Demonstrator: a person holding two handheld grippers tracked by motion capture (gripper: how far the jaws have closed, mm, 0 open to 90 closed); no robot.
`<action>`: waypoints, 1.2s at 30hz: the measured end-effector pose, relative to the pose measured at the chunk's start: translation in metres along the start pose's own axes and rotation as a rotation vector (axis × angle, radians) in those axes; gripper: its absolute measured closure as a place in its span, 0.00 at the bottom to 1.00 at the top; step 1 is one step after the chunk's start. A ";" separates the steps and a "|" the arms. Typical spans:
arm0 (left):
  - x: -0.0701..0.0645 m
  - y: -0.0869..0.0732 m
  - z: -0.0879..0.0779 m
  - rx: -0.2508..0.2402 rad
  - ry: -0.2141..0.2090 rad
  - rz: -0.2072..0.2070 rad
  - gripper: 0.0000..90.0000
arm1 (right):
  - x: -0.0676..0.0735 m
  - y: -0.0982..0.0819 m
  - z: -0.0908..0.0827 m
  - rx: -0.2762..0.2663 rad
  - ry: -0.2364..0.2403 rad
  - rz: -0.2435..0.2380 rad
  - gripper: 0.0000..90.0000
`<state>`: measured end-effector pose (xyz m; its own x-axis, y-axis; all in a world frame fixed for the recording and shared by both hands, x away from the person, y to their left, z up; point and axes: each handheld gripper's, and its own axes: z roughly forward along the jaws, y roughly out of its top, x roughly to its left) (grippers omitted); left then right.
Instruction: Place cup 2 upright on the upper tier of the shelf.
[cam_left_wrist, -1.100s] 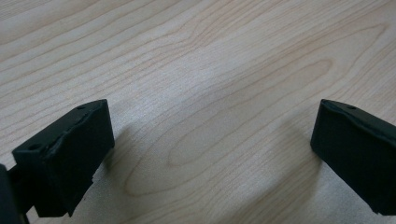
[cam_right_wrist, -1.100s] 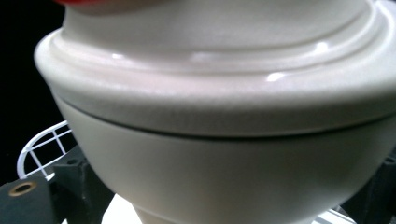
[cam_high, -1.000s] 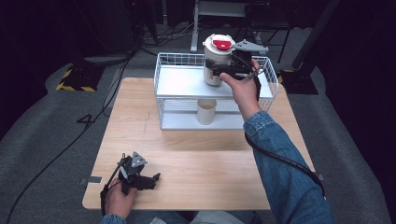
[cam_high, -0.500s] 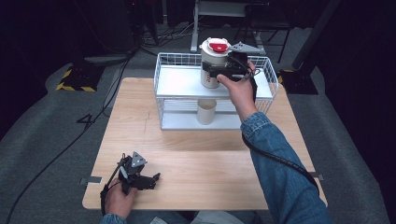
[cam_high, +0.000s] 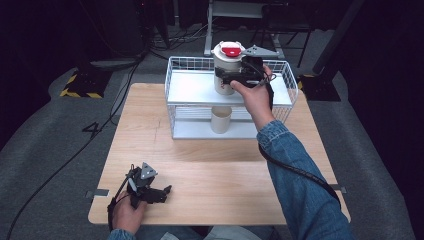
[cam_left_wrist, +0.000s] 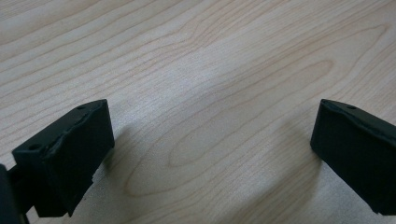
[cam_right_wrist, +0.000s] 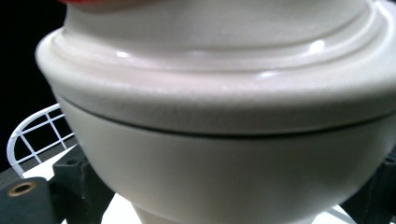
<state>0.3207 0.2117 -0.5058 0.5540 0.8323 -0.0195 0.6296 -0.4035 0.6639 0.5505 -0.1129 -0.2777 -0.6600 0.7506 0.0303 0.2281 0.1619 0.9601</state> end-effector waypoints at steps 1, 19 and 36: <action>0.000 0.000 0.000 0.000 0.000 0.000 0.00 | 0.000 0.000 0.000 -0.001 0.001 0.004 0.10; 0.000 0.000 0.000 0.000 0.000 0.000 0.00 | -0.005 0.000 0.001 -0.010 0.030 -0.032 0.09; 0.000 0.000 0.000 0.000 -0.002 -0.001 0.00 | -0.006 -0.002 -0.001 0.000 0.037 -0.082 0.00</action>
<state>0.3208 0.2117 -0.5059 0.5545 0.8319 -0.0214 0.6300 -0.4029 0.6639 0.5531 -0.1180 -0.2800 -0.7024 0.7108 -0.0378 0.1725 0.2215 0.9598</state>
